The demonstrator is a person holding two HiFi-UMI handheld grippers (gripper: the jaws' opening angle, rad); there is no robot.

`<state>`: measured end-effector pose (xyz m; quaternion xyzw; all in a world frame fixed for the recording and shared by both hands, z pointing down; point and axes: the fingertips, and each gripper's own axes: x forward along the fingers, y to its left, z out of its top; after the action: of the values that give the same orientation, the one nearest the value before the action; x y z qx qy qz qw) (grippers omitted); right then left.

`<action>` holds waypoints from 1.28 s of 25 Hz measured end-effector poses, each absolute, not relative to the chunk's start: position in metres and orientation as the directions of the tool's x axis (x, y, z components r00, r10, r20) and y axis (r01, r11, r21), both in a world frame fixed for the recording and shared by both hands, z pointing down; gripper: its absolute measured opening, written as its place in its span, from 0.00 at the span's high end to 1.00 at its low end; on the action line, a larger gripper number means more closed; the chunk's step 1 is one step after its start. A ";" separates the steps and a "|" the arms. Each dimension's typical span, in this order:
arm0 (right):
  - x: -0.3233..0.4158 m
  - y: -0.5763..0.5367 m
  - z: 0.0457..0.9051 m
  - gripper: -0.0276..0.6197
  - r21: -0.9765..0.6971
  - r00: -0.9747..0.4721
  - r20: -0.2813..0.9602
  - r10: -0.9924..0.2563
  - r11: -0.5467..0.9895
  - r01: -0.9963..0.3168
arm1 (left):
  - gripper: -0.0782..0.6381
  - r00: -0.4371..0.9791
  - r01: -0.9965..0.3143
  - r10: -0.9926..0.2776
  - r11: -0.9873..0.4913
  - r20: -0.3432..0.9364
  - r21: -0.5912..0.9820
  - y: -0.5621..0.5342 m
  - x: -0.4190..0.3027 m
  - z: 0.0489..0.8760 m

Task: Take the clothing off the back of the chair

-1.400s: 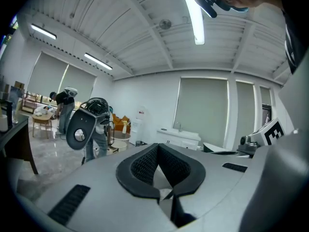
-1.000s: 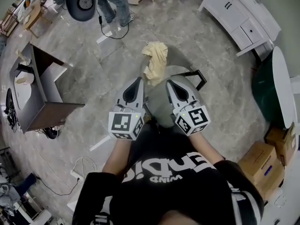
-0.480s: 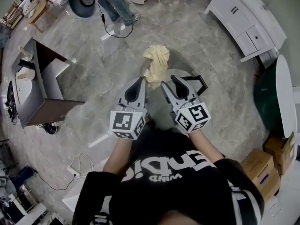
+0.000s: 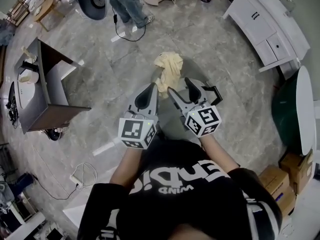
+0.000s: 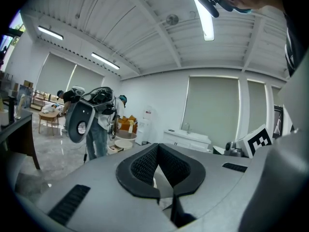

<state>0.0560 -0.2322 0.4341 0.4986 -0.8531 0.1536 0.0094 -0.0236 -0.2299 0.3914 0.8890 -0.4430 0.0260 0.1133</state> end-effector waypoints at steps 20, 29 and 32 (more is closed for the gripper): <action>0.066 -0.348 0.566 0.53 -0.145 -0.405 0.445 -0.799 0.382 -0.913 | 0.87 0.577 -0.816 -0.792 -0.549 0.201 0.178 -0.259 -0.026 0.411; 0.076 -0.381 0.622 0.51 -0.090 -0.335 0.569 -0.751 0.348 -0.933 | 0.87 0.554 -0.832 -0.798 -0.526 0.235 0.177 -0.269 -0.031 0.420; 0.076 -0.389 0.633 0.51 -0.097 -0.325 0.583 -0.744 0.333 -0.938 | 0.87 0.547 -0.837 -0.799 -0.519 0.248 0.175 -0.271 -0.034 0.424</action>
<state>0.0759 -0.3888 0.6331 0.5357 -0.7850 0.2152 0.2248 -0.0344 -0.2707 0.4239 0.8687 -0.4709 0.0683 0.1377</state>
